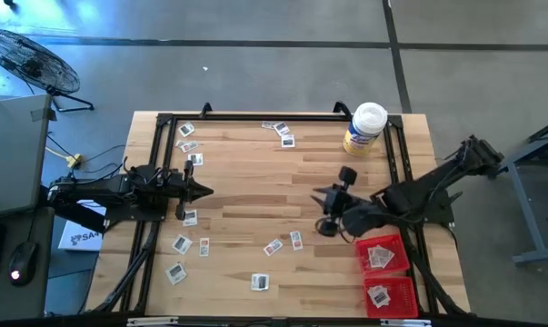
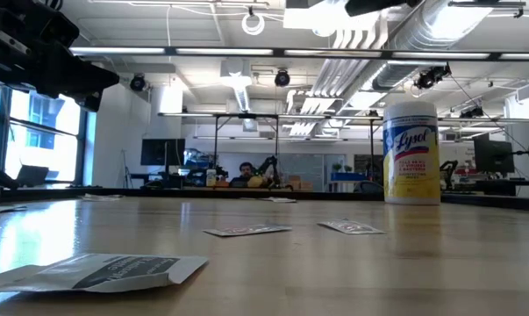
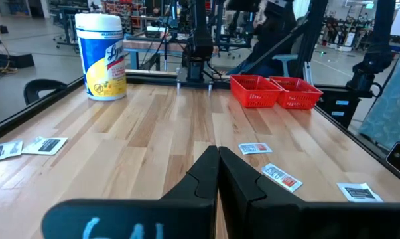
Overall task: Pick & Place First Aid Supplies
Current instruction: Put the white ointment pack into the top red bin
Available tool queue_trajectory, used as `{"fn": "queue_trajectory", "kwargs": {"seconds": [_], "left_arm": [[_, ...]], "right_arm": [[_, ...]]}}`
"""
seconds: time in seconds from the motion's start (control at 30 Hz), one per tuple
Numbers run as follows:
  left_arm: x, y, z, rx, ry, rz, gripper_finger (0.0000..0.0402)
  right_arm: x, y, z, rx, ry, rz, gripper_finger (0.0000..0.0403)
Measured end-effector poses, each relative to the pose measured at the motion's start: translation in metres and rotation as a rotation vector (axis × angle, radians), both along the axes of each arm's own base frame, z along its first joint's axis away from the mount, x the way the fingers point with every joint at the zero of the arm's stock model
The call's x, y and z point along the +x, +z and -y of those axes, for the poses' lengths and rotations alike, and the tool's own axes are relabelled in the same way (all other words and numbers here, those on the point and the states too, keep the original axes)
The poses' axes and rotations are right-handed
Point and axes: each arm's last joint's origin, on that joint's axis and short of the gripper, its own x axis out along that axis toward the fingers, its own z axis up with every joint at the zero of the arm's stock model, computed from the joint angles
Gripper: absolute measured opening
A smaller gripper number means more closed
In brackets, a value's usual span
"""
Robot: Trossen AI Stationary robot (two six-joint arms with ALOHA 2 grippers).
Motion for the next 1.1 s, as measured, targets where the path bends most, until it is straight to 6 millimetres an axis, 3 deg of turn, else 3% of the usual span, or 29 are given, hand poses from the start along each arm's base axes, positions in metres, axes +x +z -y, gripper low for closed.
{"fn": "queue_trajectory", "kwargs": {"seconds": [0.2,0.47,0.67,0.77,0.97,1.1], "left_arm": [[0.000,0.000,0.000,0.000,0.000,0.000,0.0001],[0.000,0.000,0.000,0.000,0.000,0.000,0.0001],[0.000,0.000,0.000,0.000,0.000,0.000,0.0001],[0.000,0.000,0.000,0.000,0.000,0.000,0.0001],[0.000,0.000,0.000,0.000,0.000,0.000,0.0001],[0.000,0.000,0.000,0.000,0.000,0.000,0.0001]], "right_arm": [[0.015,-0.022,0.016,0.067,0.090,0.100,0.0074],[0.023,-0.057,0.041,0.333,0.312,0.212,0.0076],[0.043,-0.066,0.029,0.313,0.373,0.153,0.0106],[0.062,-0.071,0.018,0.285,0.430,0.076,0.0133],[0.089,-0.108,0.008,0.305,0.453,-0.226,0.0200],[0.099,-0.129,0.005,0.333,0.473,-0.419,0.0210]]}}
